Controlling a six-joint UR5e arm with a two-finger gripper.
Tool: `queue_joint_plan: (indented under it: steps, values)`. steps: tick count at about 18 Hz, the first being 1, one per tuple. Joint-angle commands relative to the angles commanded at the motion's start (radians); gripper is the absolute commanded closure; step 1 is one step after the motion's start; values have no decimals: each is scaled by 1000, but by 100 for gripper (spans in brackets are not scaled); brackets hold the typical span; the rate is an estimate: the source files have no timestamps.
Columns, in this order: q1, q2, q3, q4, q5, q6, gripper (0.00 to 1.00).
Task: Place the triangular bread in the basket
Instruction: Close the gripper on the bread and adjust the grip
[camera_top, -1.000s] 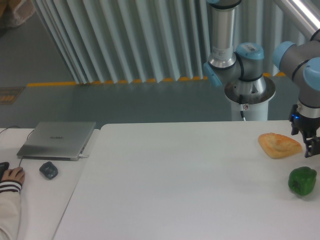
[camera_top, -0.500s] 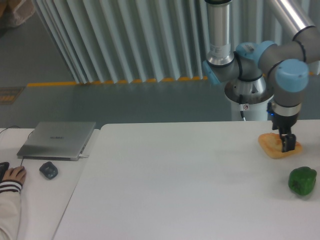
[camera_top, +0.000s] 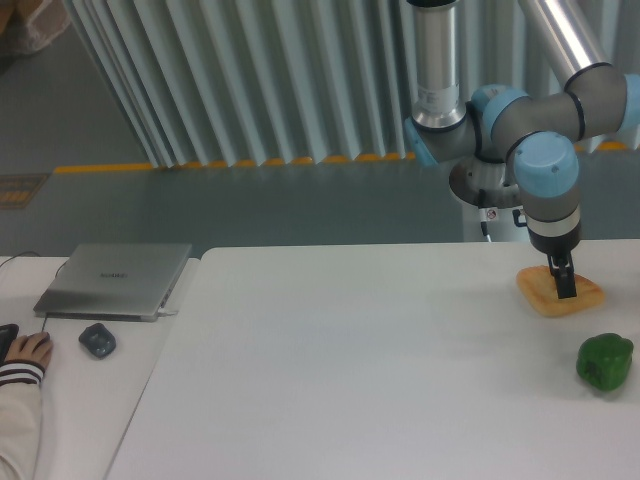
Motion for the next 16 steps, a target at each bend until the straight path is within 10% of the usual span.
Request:
queue_joint_plan:
  steps: [10, 16]
  values:
    - [-49, -23, -29, 90, 52, -23, 0]
    - [-19, -51, -37, 143, -126, -20, 0]
